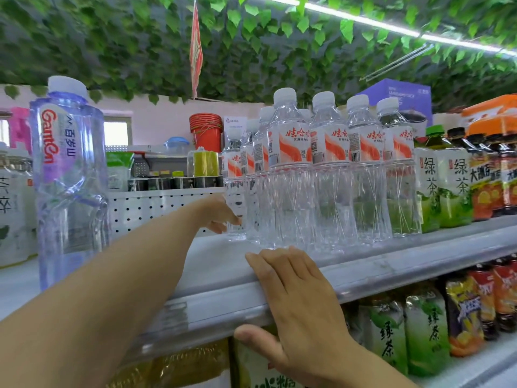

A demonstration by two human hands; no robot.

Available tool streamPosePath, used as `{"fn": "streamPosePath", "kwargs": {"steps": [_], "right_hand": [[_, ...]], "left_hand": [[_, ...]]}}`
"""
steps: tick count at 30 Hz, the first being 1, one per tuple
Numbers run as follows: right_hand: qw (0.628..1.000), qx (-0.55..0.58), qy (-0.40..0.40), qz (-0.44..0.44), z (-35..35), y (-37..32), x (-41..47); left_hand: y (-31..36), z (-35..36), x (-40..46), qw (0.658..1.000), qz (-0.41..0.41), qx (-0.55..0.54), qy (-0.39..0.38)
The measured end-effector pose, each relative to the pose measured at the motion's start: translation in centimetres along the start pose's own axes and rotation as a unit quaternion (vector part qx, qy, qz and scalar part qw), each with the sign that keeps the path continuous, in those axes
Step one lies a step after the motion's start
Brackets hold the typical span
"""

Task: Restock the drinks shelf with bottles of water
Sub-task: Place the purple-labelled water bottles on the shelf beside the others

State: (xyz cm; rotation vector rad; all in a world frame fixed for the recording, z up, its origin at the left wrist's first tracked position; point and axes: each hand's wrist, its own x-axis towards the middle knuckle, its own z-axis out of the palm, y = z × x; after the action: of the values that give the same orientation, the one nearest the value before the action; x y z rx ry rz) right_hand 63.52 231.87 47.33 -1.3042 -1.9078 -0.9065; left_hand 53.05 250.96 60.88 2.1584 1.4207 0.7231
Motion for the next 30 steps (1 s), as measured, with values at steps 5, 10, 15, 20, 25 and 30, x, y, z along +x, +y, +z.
{"fn": "streamPosePath", "kwargs": {"steps": [5,10,15,20,25,30], "right_hand": [[1.0,-0.006,0.004,-0.006,0.0,0.1,-0.1],[1.0,-0.002,-0.004,-0.007,0.0,0.1,0.0],[1.0,-0.006,-0.008,-0.003,0.0,0.0,0.1],[1.0,0.0,-0.008,-0.003,0.0,0.1,0.0],[1.0,0.0,-0.019,0.0,-0.2,0.0,0.0],[1.0,0.006,-0.022,0.001,-0.2,0.1,0.0]], "left_hand": [[0.1,0.5,0.3,1.0,0.011,0.012,0.019],[0.3,1.3,0.5,0.998,0.044,0.027,0.024],[0.4,1.7,1.0,0.998,0.047,0.028,0.038],[0.4,2.0,1.4,0.998,0.045,0.027,0.036],[0.4,2.0,1.4,0.998,0.044,0.031,0.034],[0.6,2.0,1.2,0.998,0.047,0.02,0.026]]}}
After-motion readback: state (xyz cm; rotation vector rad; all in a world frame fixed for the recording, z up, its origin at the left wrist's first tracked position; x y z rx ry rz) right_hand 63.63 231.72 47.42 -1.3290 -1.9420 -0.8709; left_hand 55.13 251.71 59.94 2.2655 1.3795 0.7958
